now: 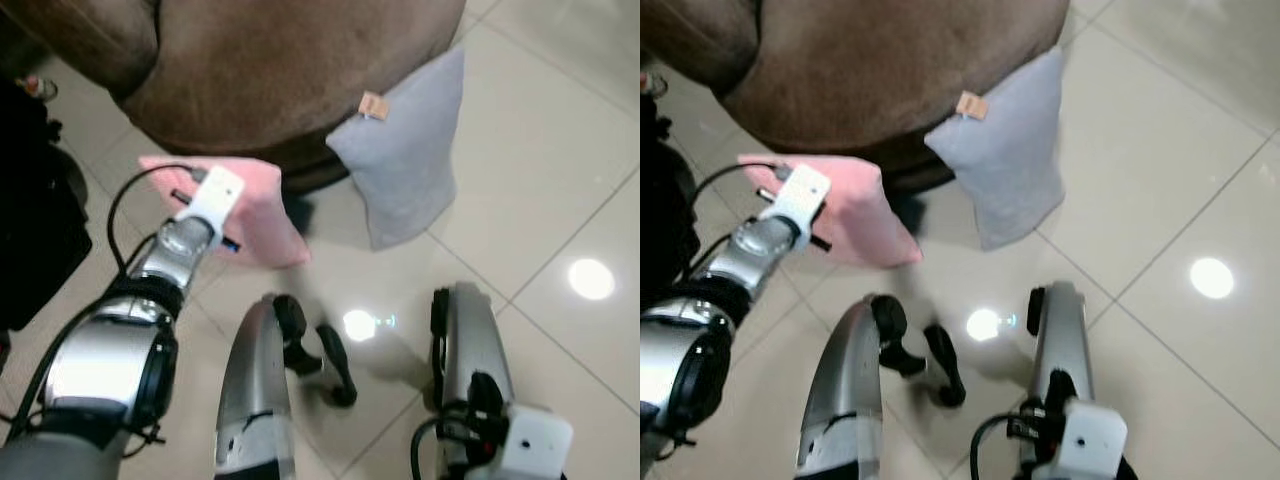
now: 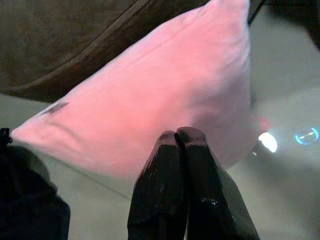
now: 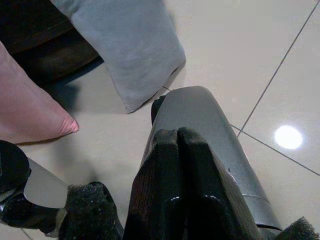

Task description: Move the pillow to the sofa from floor

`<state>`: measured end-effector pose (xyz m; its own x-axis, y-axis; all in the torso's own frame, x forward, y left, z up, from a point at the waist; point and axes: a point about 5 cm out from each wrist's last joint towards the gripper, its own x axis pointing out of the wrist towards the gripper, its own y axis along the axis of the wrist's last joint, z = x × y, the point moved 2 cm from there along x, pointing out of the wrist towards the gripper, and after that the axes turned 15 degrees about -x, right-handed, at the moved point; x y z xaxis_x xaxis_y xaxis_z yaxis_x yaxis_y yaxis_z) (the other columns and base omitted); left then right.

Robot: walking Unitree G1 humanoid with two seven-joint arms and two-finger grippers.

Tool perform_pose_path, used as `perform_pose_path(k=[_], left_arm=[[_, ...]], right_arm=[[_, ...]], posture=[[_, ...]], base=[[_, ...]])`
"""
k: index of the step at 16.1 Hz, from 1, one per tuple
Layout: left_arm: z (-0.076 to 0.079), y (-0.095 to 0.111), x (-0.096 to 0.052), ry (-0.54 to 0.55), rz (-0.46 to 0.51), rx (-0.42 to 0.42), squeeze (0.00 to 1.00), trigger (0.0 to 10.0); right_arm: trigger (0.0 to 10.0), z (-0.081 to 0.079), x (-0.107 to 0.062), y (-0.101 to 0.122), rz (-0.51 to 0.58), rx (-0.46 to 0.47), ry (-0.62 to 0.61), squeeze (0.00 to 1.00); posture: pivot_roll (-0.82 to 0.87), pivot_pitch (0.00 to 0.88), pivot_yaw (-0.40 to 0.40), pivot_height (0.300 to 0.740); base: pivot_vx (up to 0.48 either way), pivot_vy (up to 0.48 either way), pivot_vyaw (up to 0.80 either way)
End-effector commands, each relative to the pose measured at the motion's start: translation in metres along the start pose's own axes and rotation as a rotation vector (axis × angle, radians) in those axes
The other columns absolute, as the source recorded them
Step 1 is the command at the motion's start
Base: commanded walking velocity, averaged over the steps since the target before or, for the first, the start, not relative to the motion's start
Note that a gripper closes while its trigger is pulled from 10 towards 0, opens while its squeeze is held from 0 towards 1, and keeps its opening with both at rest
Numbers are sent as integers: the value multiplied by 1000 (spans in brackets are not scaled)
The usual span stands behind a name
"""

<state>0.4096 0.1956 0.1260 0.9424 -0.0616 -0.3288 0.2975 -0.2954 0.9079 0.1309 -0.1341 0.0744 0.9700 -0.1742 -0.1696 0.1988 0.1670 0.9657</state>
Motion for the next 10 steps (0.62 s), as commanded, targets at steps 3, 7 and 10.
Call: perform_pose_path(k=[3, 7, 10], left_arm=[[1, -23, -3, 5, -47, -101, 0, 10000], [-3, -27, -5, 72, 21, -314, 0, 10000], [-16, -15, -9, 73, 136, -435, 0, 10000]], right_arm=[[10000, -7, 21, -46, -186, -57, 88, 0], [10000, 4, 114, -13, -30, -152, 174, 0], [10000, 0, 164, 13, 56, -213, 270, 0]], posture=[[-346, 399, 180, 569], [-190, 233, 16, 569], [-89, 175, -64, 569]], base=[[0, 0, 0], [0, 0, 0], [0, 0, 0]])
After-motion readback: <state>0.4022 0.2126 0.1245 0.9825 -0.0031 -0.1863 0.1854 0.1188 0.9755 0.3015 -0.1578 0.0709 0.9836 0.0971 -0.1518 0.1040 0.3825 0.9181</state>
